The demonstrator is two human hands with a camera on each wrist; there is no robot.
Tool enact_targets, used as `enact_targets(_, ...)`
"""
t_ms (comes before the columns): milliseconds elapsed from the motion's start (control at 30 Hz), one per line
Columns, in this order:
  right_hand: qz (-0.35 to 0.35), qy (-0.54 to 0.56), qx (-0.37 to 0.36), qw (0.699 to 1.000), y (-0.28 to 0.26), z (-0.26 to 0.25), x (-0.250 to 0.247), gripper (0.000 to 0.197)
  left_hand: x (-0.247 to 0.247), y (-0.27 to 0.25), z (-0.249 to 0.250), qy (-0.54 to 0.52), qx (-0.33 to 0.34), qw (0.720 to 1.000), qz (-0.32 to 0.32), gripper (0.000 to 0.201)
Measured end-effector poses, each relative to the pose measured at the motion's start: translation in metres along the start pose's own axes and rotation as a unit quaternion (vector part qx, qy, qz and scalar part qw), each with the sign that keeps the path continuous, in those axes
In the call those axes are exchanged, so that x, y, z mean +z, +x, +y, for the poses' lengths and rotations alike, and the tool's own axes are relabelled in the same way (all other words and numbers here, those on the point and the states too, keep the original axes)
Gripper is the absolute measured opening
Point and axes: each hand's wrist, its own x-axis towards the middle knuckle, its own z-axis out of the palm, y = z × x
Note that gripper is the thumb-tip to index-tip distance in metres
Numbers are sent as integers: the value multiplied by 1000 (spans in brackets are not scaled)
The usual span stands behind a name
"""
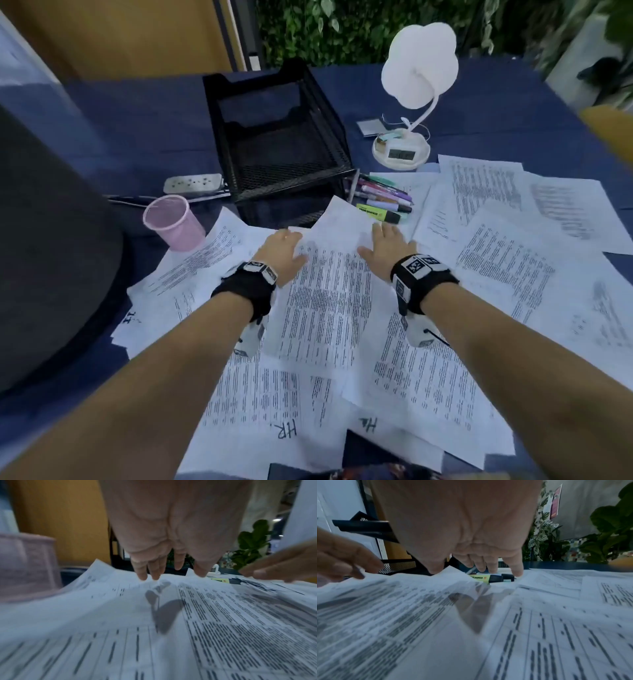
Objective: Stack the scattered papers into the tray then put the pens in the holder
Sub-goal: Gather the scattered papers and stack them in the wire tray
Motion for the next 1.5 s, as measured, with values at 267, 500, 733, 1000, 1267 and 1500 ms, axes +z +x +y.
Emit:
enact_targets(267,-70,5,1,998,-1,16,26,55,22,-2,-12,-159,-87,983,-4,68)
enact_targets(500,-57,86,42,994,2,16,24,81,17,5,-11,-310,-94,940,103,17)
enact_targets(733,62,394,69,915,6,12,8,75,-2,11,-30,-431,-100,880,173,40)
enact_targets(1000,-43,56,92,993,9,36,-14,56,0,10,-38,-358,-183,897,184,32)
enact_targets(1267,-95,-79,85,989,0,65,-5,81,36,3,-28,-369,-187,906,94,71)
enact_targets(1500,-94,-29,10,995,7,63,-34,21,37,-4,-28,-413,-169,883,145,45)
